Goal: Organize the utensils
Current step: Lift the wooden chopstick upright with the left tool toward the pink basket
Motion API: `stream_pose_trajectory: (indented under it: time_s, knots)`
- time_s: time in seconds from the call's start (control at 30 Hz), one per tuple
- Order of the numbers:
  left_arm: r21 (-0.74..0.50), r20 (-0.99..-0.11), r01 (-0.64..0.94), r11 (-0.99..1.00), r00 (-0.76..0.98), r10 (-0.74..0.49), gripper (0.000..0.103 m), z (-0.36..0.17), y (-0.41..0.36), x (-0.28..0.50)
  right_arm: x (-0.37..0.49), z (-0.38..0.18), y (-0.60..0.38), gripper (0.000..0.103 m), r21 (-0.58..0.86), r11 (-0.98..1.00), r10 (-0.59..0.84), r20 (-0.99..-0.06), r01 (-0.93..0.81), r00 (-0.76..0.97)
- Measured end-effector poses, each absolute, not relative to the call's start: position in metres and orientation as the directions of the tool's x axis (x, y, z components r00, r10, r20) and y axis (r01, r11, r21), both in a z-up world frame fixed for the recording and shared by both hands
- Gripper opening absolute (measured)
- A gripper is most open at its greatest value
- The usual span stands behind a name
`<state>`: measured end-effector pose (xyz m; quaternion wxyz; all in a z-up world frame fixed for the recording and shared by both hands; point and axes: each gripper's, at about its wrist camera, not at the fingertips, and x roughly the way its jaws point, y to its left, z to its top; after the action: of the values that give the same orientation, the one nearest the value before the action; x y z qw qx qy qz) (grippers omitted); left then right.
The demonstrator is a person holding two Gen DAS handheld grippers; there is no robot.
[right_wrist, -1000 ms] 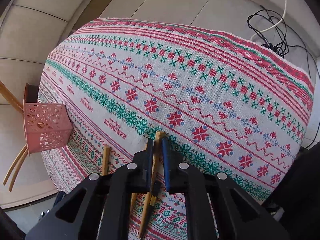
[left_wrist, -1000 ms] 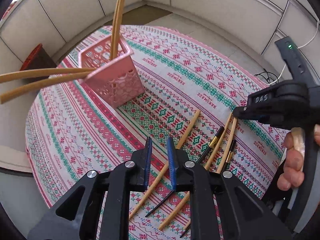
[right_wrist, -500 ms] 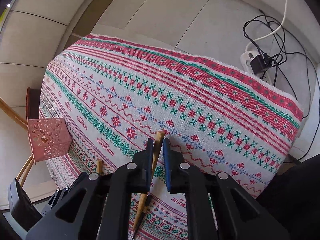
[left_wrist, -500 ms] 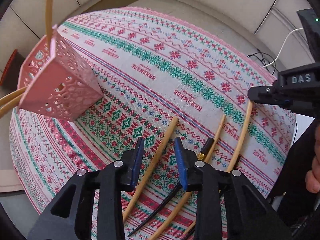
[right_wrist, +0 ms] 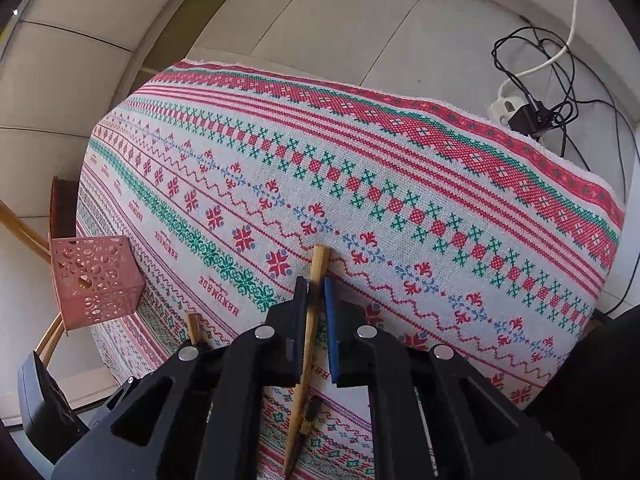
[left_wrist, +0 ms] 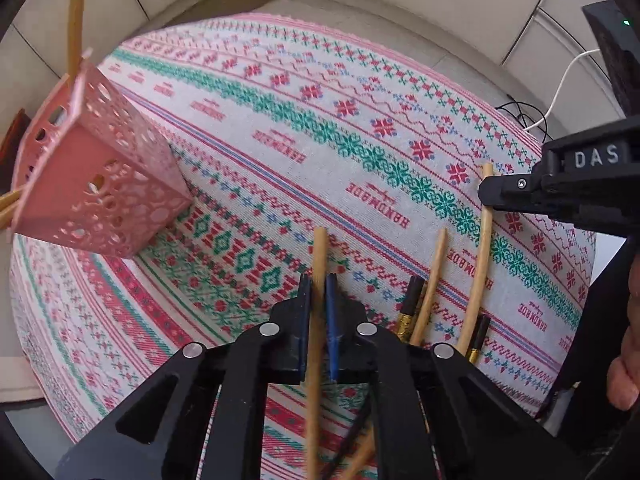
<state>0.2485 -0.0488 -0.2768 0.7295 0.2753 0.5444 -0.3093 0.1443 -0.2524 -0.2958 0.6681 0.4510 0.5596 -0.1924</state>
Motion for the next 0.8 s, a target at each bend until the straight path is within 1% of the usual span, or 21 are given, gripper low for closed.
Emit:
stream_pose_trajectory:
  time_s: [0.17,0.27,0.4,0.6,0.8]
  knots:
    - [0.097,-0.917,0.742,0.663,0.325,-0.23,0.006,-0.232,-0.031,0.229,0.139,-0.279,-0.252,0.008,0.463,0.511,0.256,-0.886,0.725,0.386]
    - [0.098,-0.873,0.712,0.696,0.398,-0.284,0.006,-0.195,-0.015,0.213,0.134,-0.249,-0.247,0.008,0.5,0.556,0.236,-0.861,0.664,0.451]
    - [0.085,-0.803,0.664,0.743,0.487,-0.344,0.006,-0.148,0.009,0.192,0.121,-0.197,-0.233,0.008,0.541,0.649,0.212,-0.804,0.536,0.555]
    - [0.029,-0.718,0.59,0.807,0.573,-0.394,0.006,-0.108,0.036,0.166,0.096,-0.131,-0.212,0.008,0.529,0.773,0.198,-0.726,0.35,0.659]
    - [-0.004,-0.658,0.545,0.839,0.63,-0.413,0.006,-0.079,0.045,0.159,0.089,-0.087,-0.205,0.008,0.52,0.812,0.198,-0.672,0.265,0.714]
